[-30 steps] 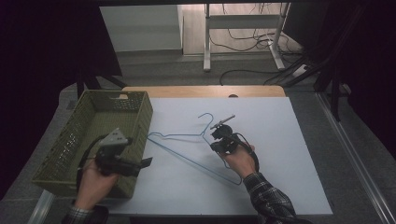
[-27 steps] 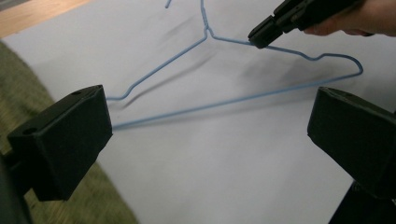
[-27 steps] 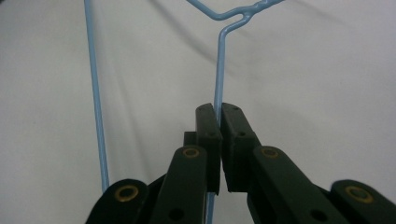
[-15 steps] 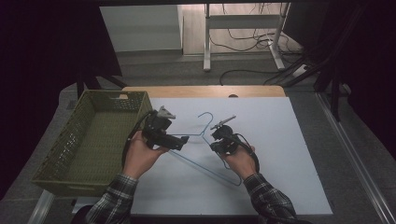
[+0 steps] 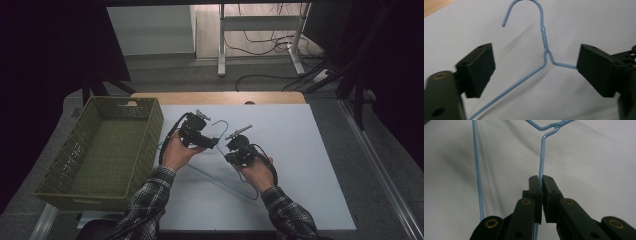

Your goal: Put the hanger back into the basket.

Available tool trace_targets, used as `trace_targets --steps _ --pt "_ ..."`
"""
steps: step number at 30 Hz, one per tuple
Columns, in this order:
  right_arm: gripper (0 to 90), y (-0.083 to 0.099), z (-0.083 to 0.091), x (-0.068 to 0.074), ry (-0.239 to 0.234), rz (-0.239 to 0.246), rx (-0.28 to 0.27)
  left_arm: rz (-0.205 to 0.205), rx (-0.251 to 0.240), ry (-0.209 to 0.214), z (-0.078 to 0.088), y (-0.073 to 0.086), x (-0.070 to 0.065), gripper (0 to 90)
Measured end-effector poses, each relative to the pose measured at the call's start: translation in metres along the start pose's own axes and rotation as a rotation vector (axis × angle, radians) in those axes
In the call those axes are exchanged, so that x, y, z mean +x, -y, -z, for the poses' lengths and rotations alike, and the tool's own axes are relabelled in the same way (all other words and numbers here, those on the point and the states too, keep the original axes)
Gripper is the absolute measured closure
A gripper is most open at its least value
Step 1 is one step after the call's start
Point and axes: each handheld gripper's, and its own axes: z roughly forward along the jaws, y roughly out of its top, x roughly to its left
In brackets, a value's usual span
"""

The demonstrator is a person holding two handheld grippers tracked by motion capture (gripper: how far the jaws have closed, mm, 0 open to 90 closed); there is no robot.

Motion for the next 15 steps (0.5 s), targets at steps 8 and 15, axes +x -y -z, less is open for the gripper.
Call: trace_targets --steps 8,15 --pt "86.6 0.000 0.001 0.000 -0.001 -0.001 -0.006 0.015 -0.005 0.083 -0.030 -0.003 0.004 43.5" --pt "86.6 0.001 0.000 0.000 -0.002 0.001 -0.002 0.040 0.017 0.102 -0.047 -0.004 0.008 56.5"
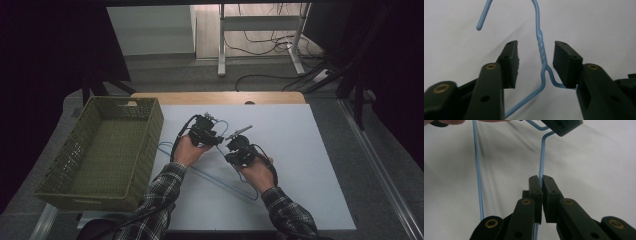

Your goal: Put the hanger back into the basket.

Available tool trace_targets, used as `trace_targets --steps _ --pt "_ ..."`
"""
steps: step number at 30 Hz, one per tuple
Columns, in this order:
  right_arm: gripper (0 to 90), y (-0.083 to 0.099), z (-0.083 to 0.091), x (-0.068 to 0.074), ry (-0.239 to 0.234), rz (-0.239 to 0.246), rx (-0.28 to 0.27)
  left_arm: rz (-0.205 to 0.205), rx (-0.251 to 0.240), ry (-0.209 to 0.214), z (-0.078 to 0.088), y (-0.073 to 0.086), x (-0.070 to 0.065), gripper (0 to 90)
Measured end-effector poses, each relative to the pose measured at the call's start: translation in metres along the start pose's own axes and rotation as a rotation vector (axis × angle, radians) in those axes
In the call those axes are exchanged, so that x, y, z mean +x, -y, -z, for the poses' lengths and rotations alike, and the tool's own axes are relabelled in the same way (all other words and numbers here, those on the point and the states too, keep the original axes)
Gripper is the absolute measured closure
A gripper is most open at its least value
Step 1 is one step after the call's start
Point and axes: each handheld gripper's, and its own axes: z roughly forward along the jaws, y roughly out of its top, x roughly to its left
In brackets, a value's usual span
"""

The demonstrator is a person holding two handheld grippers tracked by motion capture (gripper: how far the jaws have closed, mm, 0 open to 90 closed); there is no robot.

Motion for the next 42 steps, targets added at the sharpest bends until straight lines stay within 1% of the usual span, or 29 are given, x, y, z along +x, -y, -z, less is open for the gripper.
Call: trace_targets --steps 1,2,3,4,5,7,9,10,11,12,15,17,18,19,20,22,23,24,26,27,28,29,30,31,32,33,34,38,42 --pt "86.6 0.000 0.001 0.000 -0.001 0.001 -0.001 0.003 0.004 0.004 -0.001 -0.001 0.001 59.2" --pt "86.6 0.000 0.001 0.000 -0.001 0.001 -0.001 0.007 0.001 0.012 -0.002 -0.001 0.001 59.2" --pt "86.5 0.000 0.001 0.000 -0.001 0.003 -0.002 0.009 -0.001 0.007 -0.002 -0.002 0.001 64.5" --pt "86.5 0.000 0.001 0.000 -0.001 0.003 -0.002 0.011 -0.004 0.011 -0.002 -0.002 0.001 64.5" --pt "86.5 0.000 0.001 0.000 0.000 0.004 -0.002 0.020 -0.008 0.027 -0.003 -0.003 0.001 65.8" --pt "86.5 0.000 0.000 0.001 0.001 0.004 -0.002 0.017 -0.001 0.019 -0.004 -0.004 0.000 69.8" --pt "86.5 0.000 0.000 0.001 0.000 0.002 -0.001 0.019 -0.001 0.030 -0.005 -0.004 0.000 73.0" --pt "86.5 0.001 0.000 0.001 -0.001 0.002 -0.002 0.019 -0.002 0.030 -0.005 -0.005 -0.001 77.3" --pt "86.5 0.001 0.000 0.001 -0.001 0.002 -0.002 0.020 -0.003 0.036 -0.005 -0.005 -0.001 77.3" --pt "86.4 0.001 0.000 0.001 -0.004 0.001 -0.001 0.021 -0.003 0.039 -0.005 -0.005 -0.002 81.1" --pt "86.3 0.001 -0.001 0.001 -0.007 0.004 0.003 0.017 0.005 0.036 -0.004 -0.006 -0.003 82.5" --pt "85.4 0.002 -0.002 0.001 -0.019 0.002 0.010 0.047 -0.016 0.079 -0.001 -0.005 -0.001 85.3" --pt "85.4 0.002 -0.002 0.001 -0.019 0.002 0.010 0.047 -0.016 0.079 -0.001 -0.005 -0.001 85.8" --pt "87.9 0.002 -0.003 0.002 -0.041 -0.005 -0.002 0.036 -0.014 0.053 0.000 -0.006 -0.004 85.9" --pt "87.9 0.002 -0.003 0.002 -0.041 -0.005 -0.002 0.023 0.000 0.039 0.000 -0.007 -0.005 85.9" --pt "86.3 0.001 -0.002 0.004 -0.044 0.006 -0.001 0.025 -0.011 0.044 0.002 -0.007 -0.005 86.1" --pt "82.7 0.001 -0.001 0.004 -0.052 0.003 -0.005 0.039 -0.010 0.059 0.003 -0.007 -0.004 86.2" --pt "82.7 0.001 -0.001 0.004 -0.052 0.003 -0.005 0.047 -0.014 0.063 0.004 -0.007 -0.004 86.2" --pt "79.5 0.000 0.004 0.003 -0.049 0.002 -0.017 0.062 -0.030 0.089 0.007 -0.007 -0.002 86.3" --pt "79.5 0.000 0.004 0.003 -0.049 0.002 -0.017 0.071 -0.038 0.093 0.009 -0.007 -0.002 86.3" --pt "77.0 -0.001 0.011 0.001 -0.045 0.000 -0.041 0.073 -0.043 0.101 0.011 -0.007 -0.002 86.3" --pt "76.2 -0.002 0.017 -0.001 -0.043 -0.001 -0.055 0.082 -0.068 0.109 0.016 -0.006 -0.003 86.3" --pt "76.2 -0.002 0.017 -0.001 -0.043 -0.001 -0.055 0.082 -0.068 0.109 0.016 -0.006 -0.003 86.2" --pt "74.2 -0.003 0.026 -0.004 -0.042 -0.005 -0.078 0.092 -0.090 0.119 0.022 -0.006 -0.004 86.3" --pt "73.0 -0.004 0.030 -0.005 -0.043 -0.009 -0.086 0.092 -0.090 0.119 0.022 -0.006 -0.004 86.3" --pt "71.5 -0.004 0.035 -0.006 -0.045 -0.008 -0.094 0.091 -0.116 0.124 0.028 -0.006 -0.006 86.2" --pt "70.5 -0.005 0.038 -0.008 -0.042 -0.005 -0.096 0.091 -0.116 0.124 0.028 -0.006 -0.006 86.2" --pt "67.4 -0.005 0.047 -0.009 -0.051 -0.004 -0.108 0.083 -0.161 0.118 0.044 -0.006 -0.013 86.2" --pt "64.8 -0.007 0.053 -0.005 -0.076 -0.001 -0.123 0.077 -0.208 0.111 0.061 -0.007 -0.023 86.2"
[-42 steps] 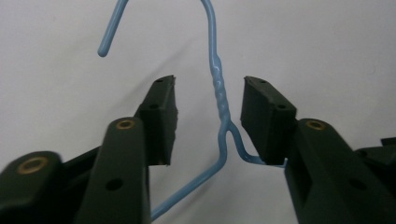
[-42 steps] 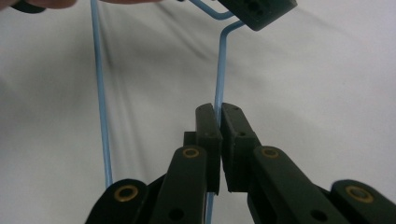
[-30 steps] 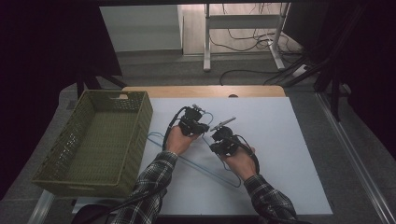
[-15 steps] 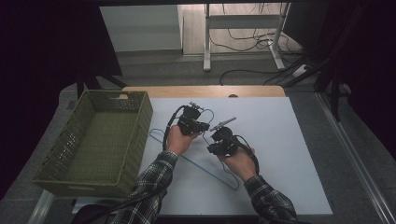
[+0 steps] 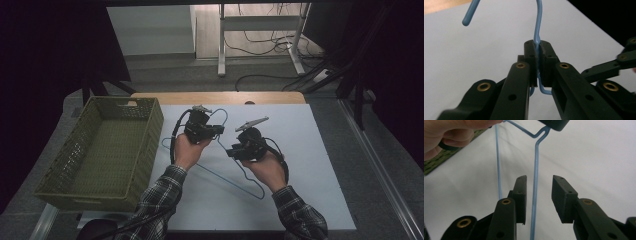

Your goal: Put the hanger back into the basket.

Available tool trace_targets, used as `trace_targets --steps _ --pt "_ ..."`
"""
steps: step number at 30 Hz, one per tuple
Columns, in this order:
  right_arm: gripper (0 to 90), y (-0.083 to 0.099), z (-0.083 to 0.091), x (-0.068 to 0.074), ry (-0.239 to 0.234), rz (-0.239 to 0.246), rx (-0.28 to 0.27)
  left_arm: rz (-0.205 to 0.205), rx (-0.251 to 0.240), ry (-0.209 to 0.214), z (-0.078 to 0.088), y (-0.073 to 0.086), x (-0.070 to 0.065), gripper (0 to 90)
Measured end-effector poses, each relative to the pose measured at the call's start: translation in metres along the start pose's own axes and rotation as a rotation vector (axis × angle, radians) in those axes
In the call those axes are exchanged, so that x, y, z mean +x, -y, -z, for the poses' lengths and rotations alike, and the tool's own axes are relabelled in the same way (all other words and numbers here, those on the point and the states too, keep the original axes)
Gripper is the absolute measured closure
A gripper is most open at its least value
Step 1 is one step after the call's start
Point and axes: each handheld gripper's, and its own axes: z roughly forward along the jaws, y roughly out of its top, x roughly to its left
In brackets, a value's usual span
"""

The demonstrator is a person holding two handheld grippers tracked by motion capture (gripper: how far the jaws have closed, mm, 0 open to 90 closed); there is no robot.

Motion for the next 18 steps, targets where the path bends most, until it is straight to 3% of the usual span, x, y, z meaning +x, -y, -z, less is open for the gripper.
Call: trace_targets --steps 5,9,13,15,17,18 --pt "66.4 -0.003 -0.001 0.006 -0.009 0.012 0.005 -0.020 -0.021 -0.005 0.009 0.001 -0.015 86.1" --pt "85.6 -0.006 -0.007 0.008 -0.033 0.006 0.062 -0.033 -0.029 -0.008 0.011 0.005 -0.021 85.9" --pt "86.9 -0.005 -0.009 0.008 -0.041 0.005 0.082 -0.045 -0.030 0.006 0.013 0.009 -0.021 85.1" --pt "87.1 -0.004 -0.008 0.006 -0.052 0.002 0.081 -0.044 -0.027 0.030 0.018 0.009 -0.019 80.7" --pt "87.2 -0.002 -0.003 0.003 -0.062 0.016 0.069 -0.058 -0.012 0.039 0.025 0.007 -0.017 60.8" --pt "87.2 -0.002 -0.003 0.003 -0.062 0.016 0.069 -0.061 -0.008 0.040 0.029 0.005 -0.017 60.8"
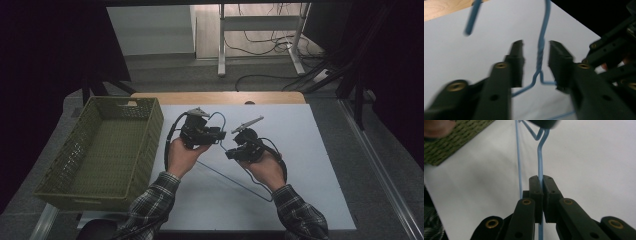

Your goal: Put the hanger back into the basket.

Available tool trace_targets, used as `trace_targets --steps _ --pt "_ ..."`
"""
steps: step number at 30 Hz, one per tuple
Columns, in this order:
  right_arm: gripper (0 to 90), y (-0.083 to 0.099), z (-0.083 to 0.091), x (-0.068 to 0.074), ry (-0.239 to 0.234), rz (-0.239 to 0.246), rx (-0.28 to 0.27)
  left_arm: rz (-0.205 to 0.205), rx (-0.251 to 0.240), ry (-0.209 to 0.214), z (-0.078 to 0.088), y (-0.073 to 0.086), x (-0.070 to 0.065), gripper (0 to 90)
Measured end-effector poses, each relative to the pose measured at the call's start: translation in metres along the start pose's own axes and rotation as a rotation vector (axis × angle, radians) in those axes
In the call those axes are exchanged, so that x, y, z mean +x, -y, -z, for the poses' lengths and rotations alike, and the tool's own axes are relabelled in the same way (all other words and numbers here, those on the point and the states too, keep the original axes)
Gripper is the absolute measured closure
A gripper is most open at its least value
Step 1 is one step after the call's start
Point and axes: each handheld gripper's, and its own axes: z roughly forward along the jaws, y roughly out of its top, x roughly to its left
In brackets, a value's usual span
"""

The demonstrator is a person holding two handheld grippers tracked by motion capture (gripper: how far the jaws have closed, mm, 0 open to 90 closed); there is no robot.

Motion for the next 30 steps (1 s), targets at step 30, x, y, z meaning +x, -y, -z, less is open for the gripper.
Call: trace_targets --steps 30 --pt "87.1 0.033 0.058 0.016 -0.178 0.184 -0.024 -0.335 0.256 0.168 0.072 0.043 -0.007 42.0"
